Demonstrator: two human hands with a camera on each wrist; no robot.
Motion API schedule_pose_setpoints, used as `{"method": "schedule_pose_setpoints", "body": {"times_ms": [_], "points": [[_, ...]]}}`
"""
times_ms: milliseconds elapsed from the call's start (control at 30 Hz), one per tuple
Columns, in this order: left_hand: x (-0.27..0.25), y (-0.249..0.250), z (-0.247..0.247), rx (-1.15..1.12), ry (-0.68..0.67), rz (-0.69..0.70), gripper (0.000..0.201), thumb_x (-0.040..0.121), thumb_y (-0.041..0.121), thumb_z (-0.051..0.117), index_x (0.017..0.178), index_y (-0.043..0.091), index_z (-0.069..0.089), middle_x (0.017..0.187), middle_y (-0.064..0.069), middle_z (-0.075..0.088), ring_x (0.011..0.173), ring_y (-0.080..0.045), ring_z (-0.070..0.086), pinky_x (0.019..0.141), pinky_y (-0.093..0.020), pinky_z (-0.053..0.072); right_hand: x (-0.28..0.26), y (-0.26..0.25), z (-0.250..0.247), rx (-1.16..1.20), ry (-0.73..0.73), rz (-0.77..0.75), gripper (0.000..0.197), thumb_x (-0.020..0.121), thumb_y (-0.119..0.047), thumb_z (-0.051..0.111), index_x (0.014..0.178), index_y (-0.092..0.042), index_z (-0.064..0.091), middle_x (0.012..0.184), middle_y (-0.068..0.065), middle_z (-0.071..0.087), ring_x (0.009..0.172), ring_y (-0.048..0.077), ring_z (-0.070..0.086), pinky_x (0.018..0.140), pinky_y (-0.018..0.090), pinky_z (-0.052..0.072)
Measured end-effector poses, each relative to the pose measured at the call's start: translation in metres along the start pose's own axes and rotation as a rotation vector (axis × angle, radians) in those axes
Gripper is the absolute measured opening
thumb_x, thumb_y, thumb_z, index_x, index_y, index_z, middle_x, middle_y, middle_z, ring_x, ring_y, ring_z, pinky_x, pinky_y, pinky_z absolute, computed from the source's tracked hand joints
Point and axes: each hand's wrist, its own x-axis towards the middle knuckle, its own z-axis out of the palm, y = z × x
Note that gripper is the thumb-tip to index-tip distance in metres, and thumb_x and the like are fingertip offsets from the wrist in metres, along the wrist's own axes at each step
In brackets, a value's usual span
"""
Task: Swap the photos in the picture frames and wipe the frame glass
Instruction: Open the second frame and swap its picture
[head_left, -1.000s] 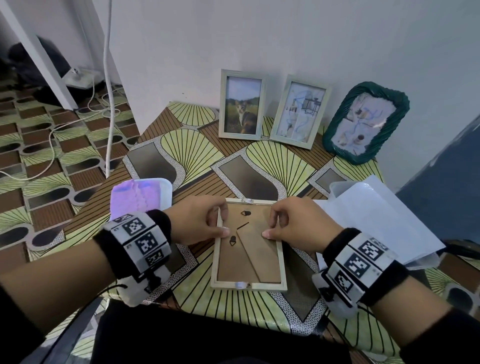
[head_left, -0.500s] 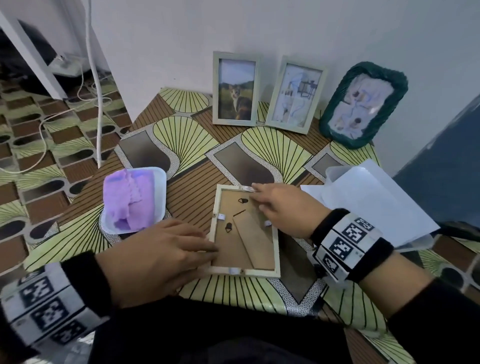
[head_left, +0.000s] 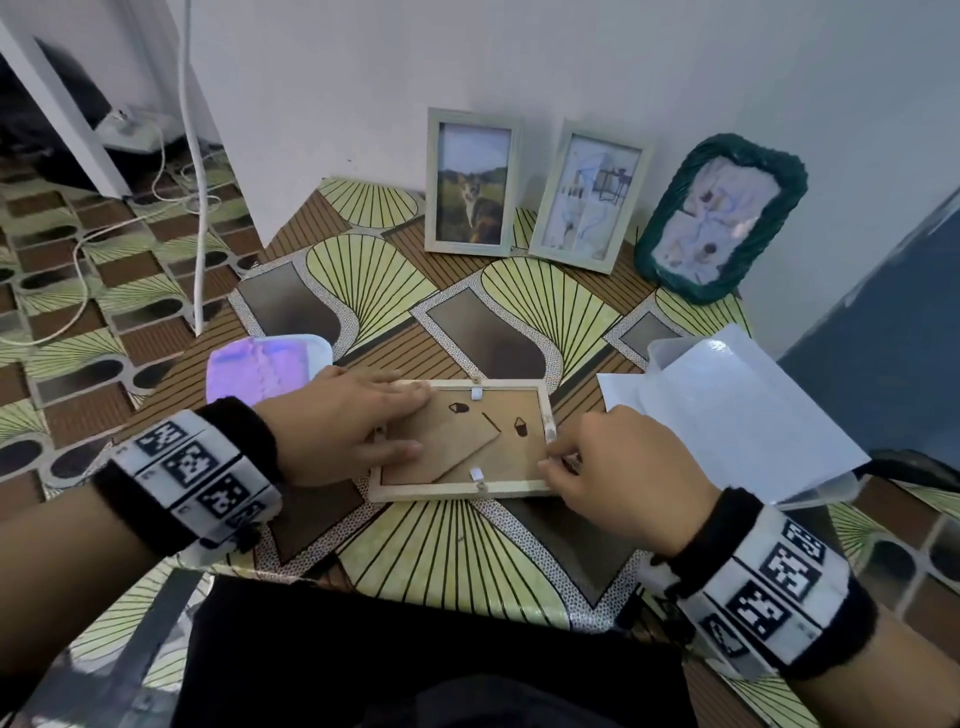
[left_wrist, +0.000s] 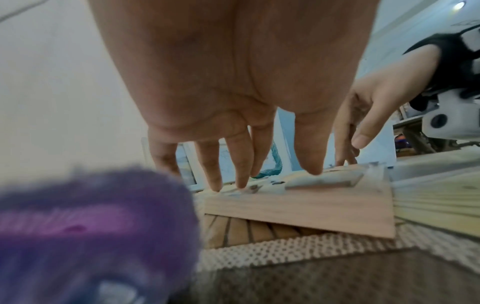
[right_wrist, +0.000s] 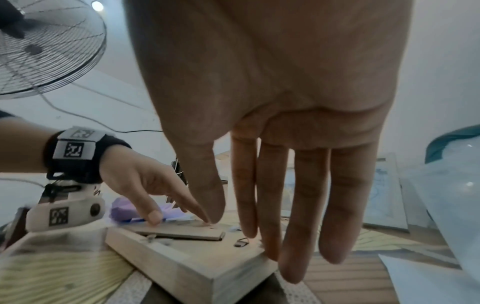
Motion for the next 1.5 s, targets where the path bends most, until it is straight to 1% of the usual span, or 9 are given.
{"method": "schedule_pose_setpoints", "body": {"times_ms": [100, 200, 367, 533, 767, 933, 1200, 1433, 1500], "points": [[0.005, -0.001, -0.005, -0.055, -0.003, 0.019, 0.073, 0.092, 0.058, 0.047, 0.153, 0.031, 0.019, 0.158, 0.017, 0.022, 0.147, -0.005, 0.013, 0.116, -0.042, 0.025, 0.001, 0.002, -0.003, 0.162, 0.032, 0.026, 0.029, 0.087, -0.042, 0.054, 0.085, -0.02, 0.072, 0.075, -0.003, 0.068, 0.074, 0.015, 0.062, 0.063, 0.033, 0.051], [-0.003, 0.002, -0.003, -0.167, 0.118, 0.02, 0.071, 0.088, 0.05, 0.061, 0.149, 0.025, 0.035, 0.153, 0.01, 0.037, 0.143, -0.008, 0.028, 0.116, -0.032, 0.028, 0.006, 0.006, -0.003, 0.28, 0.077, 0.077, 0.021, 0.084, -0.038, 0.061, 0.086, -0.019, 0.07, 0.075, -0.004, 0.068, 0.077, 0.016, 0.063, 0.072, 0.037, 0.054], [-0.032, 0.007, 0.01, -0.171, 0.295, -0.13, 0.057, 0.084, 0.053, 0.063, 0.133, 0.025, 0.057, 0.133, 0.01, 0.058, 0.12, -0.013, 0.052, 0.099, -0.032, 0.046, 0.014, 0.007, 0.006, 0.237, 0.068, 0.094, 0.041, 0.084, -0.039, 0.059, 0.059, -0.014, 0.04, 0.056, 0.002, 0.046, 0.061, 0.02, 0.048, 0.056, 0.035, 0.039], [-0.053, 0.013, 0.023, -0.139, 0.218, -0.197, 0.077, 0.084, 0.072, 0.027, 0.141, 0.026, 0.049, 0.135, 0.016, 0.053, 0.123, -0.01, 0.047, 0.095, -0.035, 0.049, 0.014, 0.004, 0.013, 0.189, 0.014, 0.105, 0.038, 0.086, -0.041, 0.061, 0.062, -0.019, 0.042, 0.063, -0.001, 0.049, 0.064, 0.02, 0.053, 0.05, 0.028, 0.029], [-0.047, 0.014, 0.015, -0.177, 0.203, -0.221, 0.091, 0.08, 0.08, 0.016, 0.145, 0.023, 0.042, 0.138, 0.014, 0.051, 0.12, -0.011, 0.048, 0.1, -0.027, 0.042, 0.013, 0.0, 0.014, 0.152, 0.021, 0.127, 0.048, 0.087, -0.04, 0.065, 0.057, -0.02, 0.034, 0.059, -0.003, 0.045, 0.056, 0.014, 0.045, 0.046, 0.023, 0.02], [-0.038, 0.015, 0.016, -0.062, 0.124, -0.216, 0.083, 0.086, 0.073, 0.032, 0.151, 0.022, 0.031, 0.144, 0.015, 0.046, 0.124, -0.011, 0.042, 0.102, -0.024, 0.037, 0.011, -0.002, 0.017, 0.144, 0.004, 0.115, 0.042, 0.091, -0.04, 0.063, 0.061, -0.023, 0.038, 0.063, -0.006, 0.045, 0.061, 0.015, 0.045, 0.048, 0.02, 0.02], [-0.036, 0.018, 0.016, -0.071, 0.122, -0.254, 0.078, 0.087, 0.07, 0.037, 0.149, 0.022, 0.035, 0.151, 0.014, 0.04, 0.132, -0.011, 0.039, 0.103, -0.025, 0.037, 0.009, -0.005, 0.016, 0.174, 0.008, 0.109, 0.021, 0.093, -0.036, 0.061, 0.084, -0.018, 0.063, 0.08, 0.0, 0.062, 0.076, 0.017, 0.058, 0.064, 0.023, 0.038], [-0.035, 0.018, 0.018, -0.085, 0.133, -0.232, 0.079, 0.089, 0.069, 0.036, 0.152, 0.022, 0.028, 0.156, 0.012, 0.03, 0.135, -0.01, 0.035, 0.107, -0.023, 0.031, 0.01, -0.006, 0.012, 0.146, -0.007, 0.049, 0.02, 0.095, -0.032, 0.056, 0.08, -0.019, 0.056, 0.076, -0.003, 0.049, 0.073, 0.016, 0.049, 0.052, 0.018, 0.023], [-0.034, 0.017, 0.019, -0.083, 0.141, -0.225, 0.079, 0.089, 0.068, 0.036, 0.152, 0.023, 0.026, 0.158, 0.011, 0.027, 0.135, -0.008, 0.033, 0.106, -0.018, 0.027, 0.011, -0.006, 0.011, 0.133, -0.01, 0.012, 0.015, 0.096, -0.029, 0.055, 0.091, -0.019, 0.065, 0.079, -0.003, 0.047, 0.079, 0.018, 0.052, 0.057, 0.022, 0.025]]}}
